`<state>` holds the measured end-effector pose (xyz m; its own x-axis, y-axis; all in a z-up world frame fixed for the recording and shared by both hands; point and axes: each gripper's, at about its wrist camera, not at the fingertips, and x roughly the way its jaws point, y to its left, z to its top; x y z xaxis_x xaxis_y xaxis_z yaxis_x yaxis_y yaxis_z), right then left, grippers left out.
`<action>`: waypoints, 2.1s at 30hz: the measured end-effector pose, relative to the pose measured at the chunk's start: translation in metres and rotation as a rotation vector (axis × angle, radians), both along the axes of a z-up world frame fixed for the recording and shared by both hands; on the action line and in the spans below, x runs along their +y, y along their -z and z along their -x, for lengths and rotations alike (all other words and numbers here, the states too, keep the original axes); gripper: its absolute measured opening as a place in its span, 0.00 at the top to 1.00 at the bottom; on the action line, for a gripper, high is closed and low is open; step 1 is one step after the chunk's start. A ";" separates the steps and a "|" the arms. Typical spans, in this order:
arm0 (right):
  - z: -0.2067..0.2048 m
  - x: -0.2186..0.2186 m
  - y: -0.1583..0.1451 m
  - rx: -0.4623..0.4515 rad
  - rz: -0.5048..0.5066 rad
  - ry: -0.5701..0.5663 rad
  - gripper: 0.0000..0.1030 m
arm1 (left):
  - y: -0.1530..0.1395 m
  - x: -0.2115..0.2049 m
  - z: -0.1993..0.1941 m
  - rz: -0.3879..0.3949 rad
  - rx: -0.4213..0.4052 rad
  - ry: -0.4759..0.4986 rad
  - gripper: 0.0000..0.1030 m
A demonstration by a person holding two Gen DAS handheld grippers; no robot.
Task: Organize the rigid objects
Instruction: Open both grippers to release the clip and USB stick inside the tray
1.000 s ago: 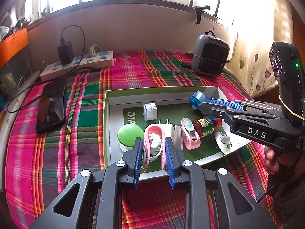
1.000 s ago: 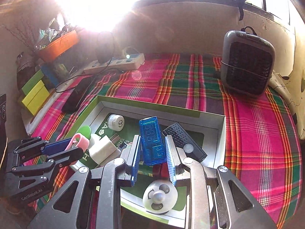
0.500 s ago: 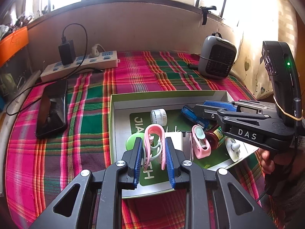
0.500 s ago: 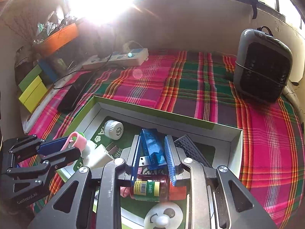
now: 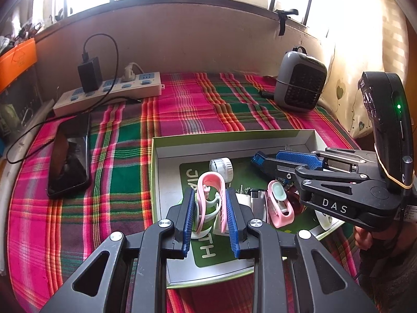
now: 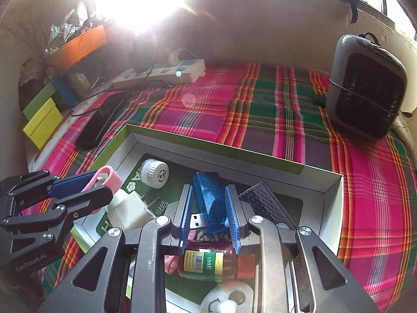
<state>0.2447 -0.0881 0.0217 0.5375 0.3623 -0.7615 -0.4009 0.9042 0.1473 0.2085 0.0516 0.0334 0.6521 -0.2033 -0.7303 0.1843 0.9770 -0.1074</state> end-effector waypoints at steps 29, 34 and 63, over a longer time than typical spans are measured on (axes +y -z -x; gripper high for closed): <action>0.002 -0.002 0.000 -0.001 -0.025 -0.002 0.74 | 0.011 0.002 -0.009 -0.015 0.044 -0.030 0.68; 0.007 -0.002 -0.003 -0.008 -0.034 -0.004 0.74 | 0.009 -0.001 -0.004 -0.029 0.037 -0.035 0.68; 0.093 -0.013 -0.028 -0.117 0.026 0.113 0.55 | -0.014 -0.024 0.076 -0.078 -0.027 -0.103 0.67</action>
<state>0.1513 -0.1008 0.0501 0.6591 0.2756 -0.6997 -0.3098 0.9473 0.0812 0.1322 0.0280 0.0471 0.6860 -0.0776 -0.7235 0.0846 0.9961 -0.0266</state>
